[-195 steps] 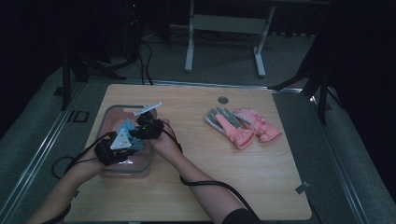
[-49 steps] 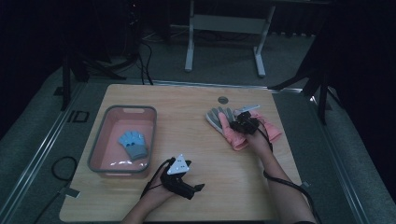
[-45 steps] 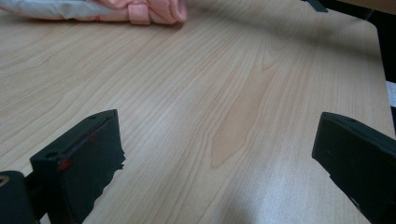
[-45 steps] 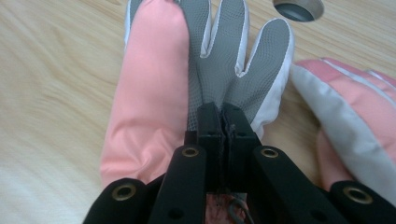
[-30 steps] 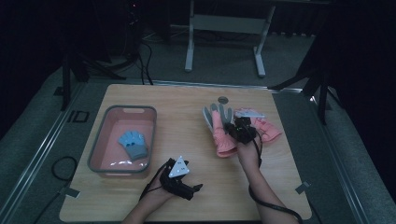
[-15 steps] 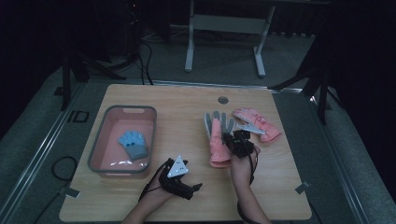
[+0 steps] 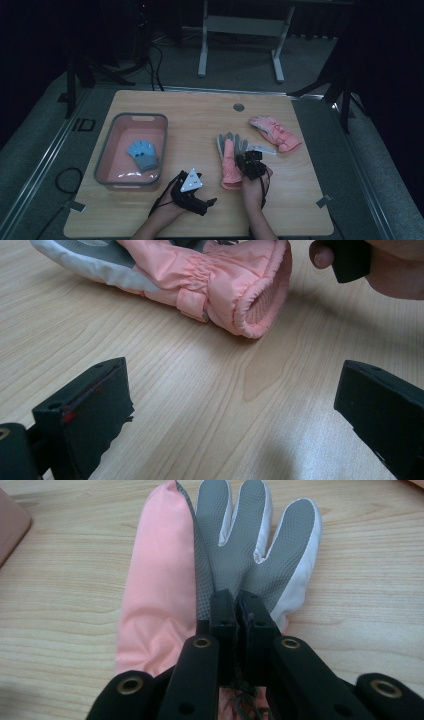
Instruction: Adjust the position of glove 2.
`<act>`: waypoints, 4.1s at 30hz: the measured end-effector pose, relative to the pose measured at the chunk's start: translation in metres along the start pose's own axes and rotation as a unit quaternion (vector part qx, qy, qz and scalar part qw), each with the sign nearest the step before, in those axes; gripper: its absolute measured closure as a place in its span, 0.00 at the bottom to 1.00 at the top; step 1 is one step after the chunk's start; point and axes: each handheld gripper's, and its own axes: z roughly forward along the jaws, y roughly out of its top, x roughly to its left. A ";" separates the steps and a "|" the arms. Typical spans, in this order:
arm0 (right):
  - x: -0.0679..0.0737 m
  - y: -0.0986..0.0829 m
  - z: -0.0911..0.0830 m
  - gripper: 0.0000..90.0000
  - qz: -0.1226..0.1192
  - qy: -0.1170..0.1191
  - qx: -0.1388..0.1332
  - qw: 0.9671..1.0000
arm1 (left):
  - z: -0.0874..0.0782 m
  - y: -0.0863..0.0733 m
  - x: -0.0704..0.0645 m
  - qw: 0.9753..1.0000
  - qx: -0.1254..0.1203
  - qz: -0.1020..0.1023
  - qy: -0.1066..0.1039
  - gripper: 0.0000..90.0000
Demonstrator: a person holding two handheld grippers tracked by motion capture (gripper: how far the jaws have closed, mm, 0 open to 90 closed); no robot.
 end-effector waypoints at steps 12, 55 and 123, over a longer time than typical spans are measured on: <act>-0.019 0.024 -0.029 0.68 -0.072 0.022 -0.025 0.997 | -0.001 -0.001 0.001 1.000 -0.003 -0.005 0.000 0.02; -0.200 0.118 0.050 0.67 -0.242 0.088 0.050 0.965 | -0.008 -0.007 -0.002 1.000 -0.003 -0.012 0.011 0.02; -0.124 0.003 -0.045 0.95 -0.026 -0.084 0.012 0.996 | -0.008 -0.008 -0.006 1.000 -0.009 -0.005 0.015 0.02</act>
